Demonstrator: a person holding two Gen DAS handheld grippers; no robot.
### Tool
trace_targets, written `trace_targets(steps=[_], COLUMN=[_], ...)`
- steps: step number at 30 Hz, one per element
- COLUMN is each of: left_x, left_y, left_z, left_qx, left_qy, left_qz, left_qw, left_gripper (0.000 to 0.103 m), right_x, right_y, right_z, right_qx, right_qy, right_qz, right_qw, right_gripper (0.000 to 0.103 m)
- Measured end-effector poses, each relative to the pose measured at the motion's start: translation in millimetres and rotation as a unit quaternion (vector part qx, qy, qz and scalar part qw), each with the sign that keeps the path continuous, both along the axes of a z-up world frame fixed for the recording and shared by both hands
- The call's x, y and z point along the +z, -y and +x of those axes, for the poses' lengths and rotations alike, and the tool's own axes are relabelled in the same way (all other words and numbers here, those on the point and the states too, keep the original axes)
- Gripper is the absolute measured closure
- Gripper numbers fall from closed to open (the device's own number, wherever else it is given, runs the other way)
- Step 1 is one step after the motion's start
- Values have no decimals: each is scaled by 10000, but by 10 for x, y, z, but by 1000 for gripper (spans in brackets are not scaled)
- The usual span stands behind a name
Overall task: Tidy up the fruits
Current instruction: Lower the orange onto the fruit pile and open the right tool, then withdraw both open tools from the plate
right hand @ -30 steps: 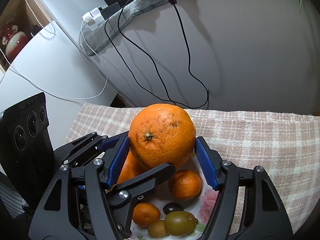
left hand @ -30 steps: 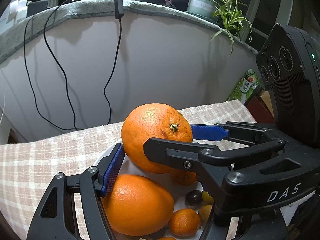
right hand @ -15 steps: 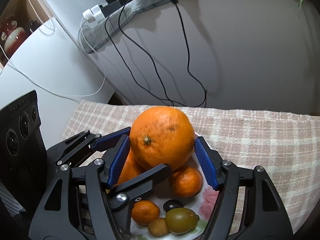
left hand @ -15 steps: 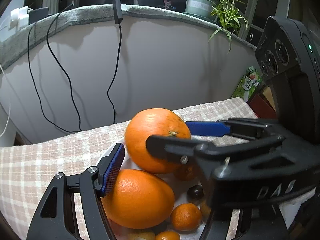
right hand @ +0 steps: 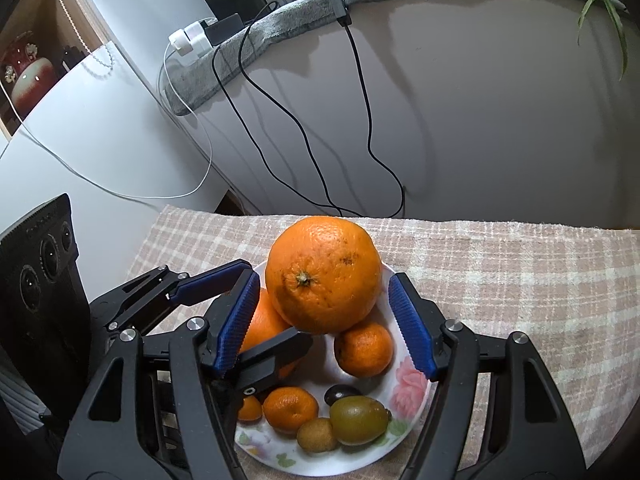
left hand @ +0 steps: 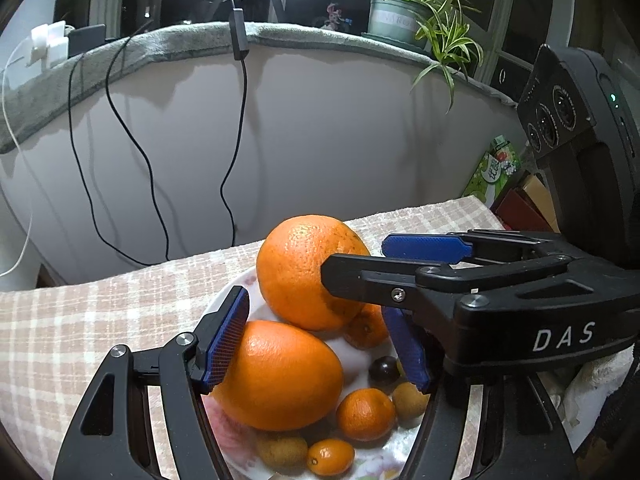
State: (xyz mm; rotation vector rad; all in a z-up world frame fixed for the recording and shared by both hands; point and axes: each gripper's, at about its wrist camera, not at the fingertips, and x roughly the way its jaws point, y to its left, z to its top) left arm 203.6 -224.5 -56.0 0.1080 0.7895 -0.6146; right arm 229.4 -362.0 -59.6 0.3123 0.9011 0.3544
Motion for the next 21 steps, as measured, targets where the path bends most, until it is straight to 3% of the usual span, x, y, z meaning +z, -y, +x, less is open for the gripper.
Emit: trace_targets(steps=[10,21], left_x=[87,241], left_y=[-117,-314], left_z=[-173,-481], left_qx=[58,147], left_qy=[117,354], left_qz=[-29,-207], left_qw=[9999,9991], left_gripper=[34,27], right_x=[138,382], right_y=[-33,-37], right_z=[-204,-618], right_qx=[-5,-141], right_qy=[222,658], right_qz=[-150,-297], right_qw=[9996,9973], right_gripper=[32,24])
